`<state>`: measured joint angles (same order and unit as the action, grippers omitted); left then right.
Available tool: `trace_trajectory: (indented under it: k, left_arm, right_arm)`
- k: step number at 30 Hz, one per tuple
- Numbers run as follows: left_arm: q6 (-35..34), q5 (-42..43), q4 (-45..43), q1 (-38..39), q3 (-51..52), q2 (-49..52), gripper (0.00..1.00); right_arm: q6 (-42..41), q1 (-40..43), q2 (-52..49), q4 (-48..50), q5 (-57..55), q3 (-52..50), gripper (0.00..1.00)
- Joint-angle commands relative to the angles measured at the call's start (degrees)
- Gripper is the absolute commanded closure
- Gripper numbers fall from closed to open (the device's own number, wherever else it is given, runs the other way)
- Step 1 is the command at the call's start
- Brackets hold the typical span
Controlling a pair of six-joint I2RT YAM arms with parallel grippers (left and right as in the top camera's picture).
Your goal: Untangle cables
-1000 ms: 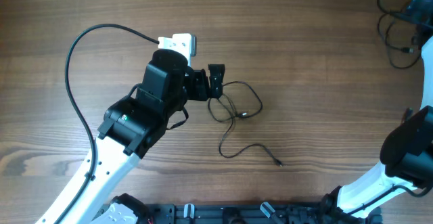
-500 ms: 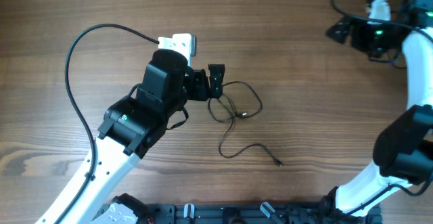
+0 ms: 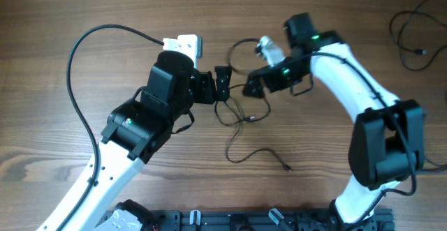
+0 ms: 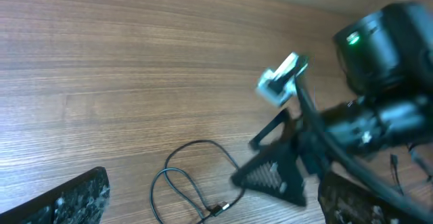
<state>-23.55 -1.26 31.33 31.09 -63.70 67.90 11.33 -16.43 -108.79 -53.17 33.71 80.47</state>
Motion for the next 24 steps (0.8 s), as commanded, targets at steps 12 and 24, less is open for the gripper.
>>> trace_trajectory:
  k: [12, 24]
  left_arm:
    - [-0.1, -13.8, -0.2, -11.9, -0.3, -0.8, 0.0]
    - [3.7, -13.6, 2.8, -16.9, -0.3, -0.8, 0.0]
  right_arm:
    - [-6.0, -10.6, -0.6, 14.1, -1.7, -11.2, 0.0]
    - [-6.8, -12.1, -1.6, 22.9, -3.1, -13.9, 0.0]
